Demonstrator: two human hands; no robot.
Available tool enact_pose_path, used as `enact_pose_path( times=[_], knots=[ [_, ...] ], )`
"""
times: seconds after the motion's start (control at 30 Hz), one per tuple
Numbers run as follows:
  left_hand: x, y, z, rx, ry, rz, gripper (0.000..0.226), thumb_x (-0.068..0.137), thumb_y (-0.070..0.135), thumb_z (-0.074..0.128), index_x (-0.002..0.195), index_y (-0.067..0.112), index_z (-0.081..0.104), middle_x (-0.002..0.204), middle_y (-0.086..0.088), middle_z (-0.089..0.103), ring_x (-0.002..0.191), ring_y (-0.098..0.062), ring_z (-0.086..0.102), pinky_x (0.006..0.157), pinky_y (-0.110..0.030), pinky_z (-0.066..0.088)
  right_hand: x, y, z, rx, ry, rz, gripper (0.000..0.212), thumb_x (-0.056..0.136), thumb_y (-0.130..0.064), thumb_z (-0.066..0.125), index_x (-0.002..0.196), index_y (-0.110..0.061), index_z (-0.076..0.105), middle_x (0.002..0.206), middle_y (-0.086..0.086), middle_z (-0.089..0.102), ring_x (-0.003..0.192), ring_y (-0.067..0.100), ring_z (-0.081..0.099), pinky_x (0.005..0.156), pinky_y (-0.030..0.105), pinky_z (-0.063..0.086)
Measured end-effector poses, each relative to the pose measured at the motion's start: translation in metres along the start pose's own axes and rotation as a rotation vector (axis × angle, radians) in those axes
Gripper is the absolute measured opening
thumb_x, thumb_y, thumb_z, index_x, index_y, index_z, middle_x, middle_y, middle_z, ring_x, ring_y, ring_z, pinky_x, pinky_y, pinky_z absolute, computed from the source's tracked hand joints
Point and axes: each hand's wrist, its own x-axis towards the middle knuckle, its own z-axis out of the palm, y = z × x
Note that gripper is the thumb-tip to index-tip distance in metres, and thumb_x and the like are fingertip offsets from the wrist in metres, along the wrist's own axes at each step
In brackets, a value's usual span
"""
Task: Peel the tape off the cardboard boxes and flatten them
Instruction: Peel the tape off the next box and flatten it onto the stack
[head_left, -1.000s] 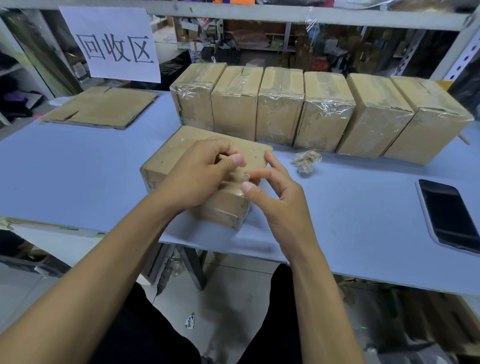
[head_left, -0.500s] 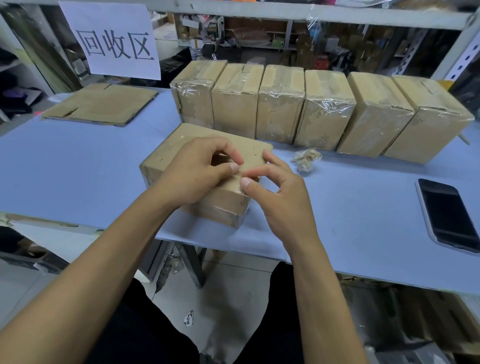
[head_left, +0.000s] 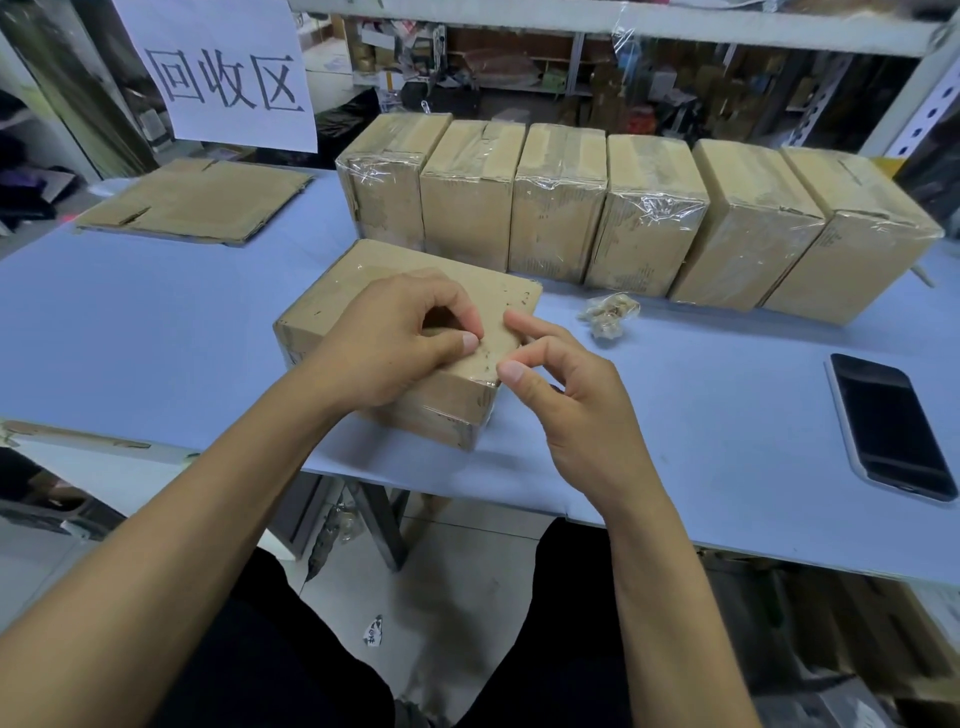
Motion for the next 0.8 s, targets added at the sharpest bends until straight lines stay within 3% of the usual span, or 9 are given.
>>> enact_pose_path(
  times=[0.13, 0.27, 0.37, 0.47, 0.57, 0.8],
  knots=[
    [-0.002, 0.0, -0.003, 0.034, -0.072, 0.039, 0.01, 0.078, 0.029, 0.062, 0.086, 0.034, 0.066, 0.1, 0.008, 0.064, 0.098, -0.007, 0.058, 0.089, -0.026, 0.044, -0.007, 0.005, -0.002, 0.001, -0.005, -0.047, 0.018, 0.097, -0.012, 0.064, 0.082, -0.022, 0.064, 0.135, -0.011, 0.061, 0.125, -0.001, 0.054, 0.085, 0.007, 0.041],
    [-0.003, 0.001, -0.011, 0.024, -0.193, 0.067, 0.013, 0.077, 0.028, 0.068, 0.089, 0.032, 0.068, 0.106, 0.008, 0.064, 0.105, -0.012, 0.059, 0.097, -0.032, 0.045, -0.008, 0.008, -0.002, 0.029, -0.003, -0.04, 0.018, 0.097, -0.01, 0.063, 0.081, -0.017, 0.064, 0.132, -0.013, 0.063, 0.121, -0.002, 0.057, 0.085, 0.008, 0.042],
    [-0.003, 0.002, -0.015, 0.007, -0.248, 0.069, 0.017, 0.073, 0.04, 0.074, 0.088, 0.037, 0.068, 0.109, 0.011, 0.063, 0.11, -0.012, 0.058, 0.099, -0.03, 0.044, -0.007, 0.012, -0.003, 0.045, -0.008, -0.051, 0.018, 0.097, -0.011, 0.063, 0.08, -0.015, 0.063, 0.132, -0.011, 0.063, 0.122, 0.001, 0.059, 0.091, 0.011, 0.044],
    [-0.001, 0.003, -0.012, 0.004, -0.235, 0.073, 0.02, 0.068, 0.05, 0.072, 0.085, 0.04, 0.066, 0.107, 0.009, 0.063, 0.109, -0.013, 0.058, 0.098, -0.035, 0.045, -0.005, 0.016, -0.004, 0.063, -0.005, -0.062, 0.016, 0.094, -0.019, 0.063, 0.079, -0.018, 0.062, 0.134, -0.01, 0.063, 0.125, 0.004, 0.059, 0.098, 0.022, 0.046],
    [-0.002, 0.003, -0.009, 0.006, -0.199, 0.073, 0.019, 0.067, 0.044, 0.076, 0.082, 0.042, 0.065, 0.106, 0.01, 0.062, 0.107, -0.013, 0.058, 0.096, -0.038, 0.047, -0.007, 0.018, -0.003, 0.065, -0.007, -0.07, 0.015, 0.093, -0.023, 0.062, 0.079, -0.019, 0.061, 0.136, -0.009, 0.062, 0.126, 0.006, 0.058, 0.103, 0.032, 0.046],
    [-0.001, 0.002, -0.001, 0.095, -0.139, 0.074, 0.034, 0.057, 0.054, 0.08, 0.08, 0.04, 0.059, 0.101, 0.017, 0.056, 0.103, -0.009, 0.05, 0.085, -0.025, 0.038, -0.021, 0.019, -0.008, 0.039, 0.065, -0.039, 0.019, 0.093, -0.025, 0.06, 0.085, -0.007, 0.062, 0.125, -0.015, 0.069, 0.109, 0.011, 0.067, 0.1, 0.042, 0.052]
  ],
)
